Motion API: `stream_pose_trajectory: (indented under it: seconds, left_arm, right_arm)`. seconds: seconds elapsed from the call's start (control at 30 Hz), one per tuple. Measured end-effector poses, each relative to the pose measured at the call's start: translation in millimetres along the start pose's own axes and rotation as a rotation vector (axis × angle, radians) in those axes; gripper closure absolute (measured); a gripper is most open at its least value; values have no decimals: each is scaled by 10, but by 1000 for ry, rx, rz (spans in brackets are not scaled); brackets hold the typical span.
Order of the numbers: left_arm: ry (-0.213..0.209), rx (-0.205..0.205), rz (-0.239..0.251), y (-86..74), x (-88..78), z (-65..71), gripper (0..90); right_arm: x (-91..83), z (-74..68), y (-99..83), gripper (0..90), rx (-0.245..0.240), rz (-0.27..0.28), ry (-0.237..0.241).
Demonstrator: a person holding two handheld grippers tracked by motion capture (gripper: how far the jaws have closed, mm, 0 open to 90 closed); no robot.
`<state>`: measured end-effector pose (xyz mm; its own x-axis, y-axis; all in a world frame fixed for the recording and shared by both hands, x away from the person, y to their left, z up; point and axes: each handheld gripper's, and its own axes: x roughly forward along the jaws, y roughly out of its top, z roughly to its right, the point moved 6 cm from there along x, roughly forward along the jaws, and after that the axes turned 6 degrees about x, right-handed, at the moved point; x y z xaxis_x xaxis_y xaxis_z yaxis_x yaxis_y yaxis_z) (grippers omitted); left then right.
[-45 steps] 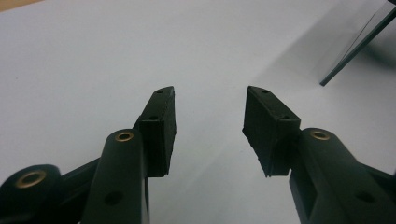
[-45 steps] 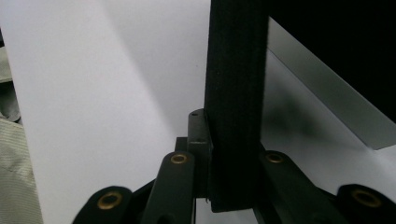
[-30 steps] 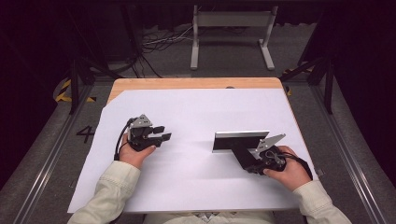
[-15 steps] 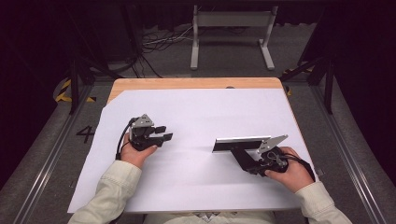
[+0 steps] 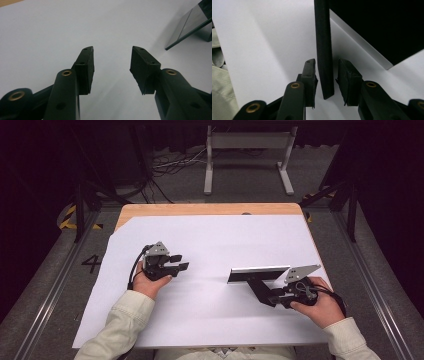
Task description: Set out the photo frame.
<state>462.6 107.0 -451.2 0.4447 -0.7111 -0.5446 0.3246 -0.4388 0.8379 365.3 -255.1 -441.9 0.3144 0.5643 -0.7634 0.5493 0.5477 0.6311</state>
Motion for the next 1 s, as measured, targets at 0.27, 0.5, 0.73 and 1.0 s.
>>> stream_pose_trajectory:
  seconds: [0.27,0.5,0.73,1.0]
  left_arm:
    - [-14,21,-7,65,73,93,588]
    - [-21,16,-2,98,112,153,626]
    - [-37,23,-3,128,187,230,710]
    - [-52,35,-28,155,281,318,761]
  right_arm:
    - [-155,41,-16,687,8,32,-21]
    - [-232,89,-27,714,14,51,-27]
    - [-327,157,-36,771,18,60,-47]
    - [-451,291,-46,813,52,95,-92]
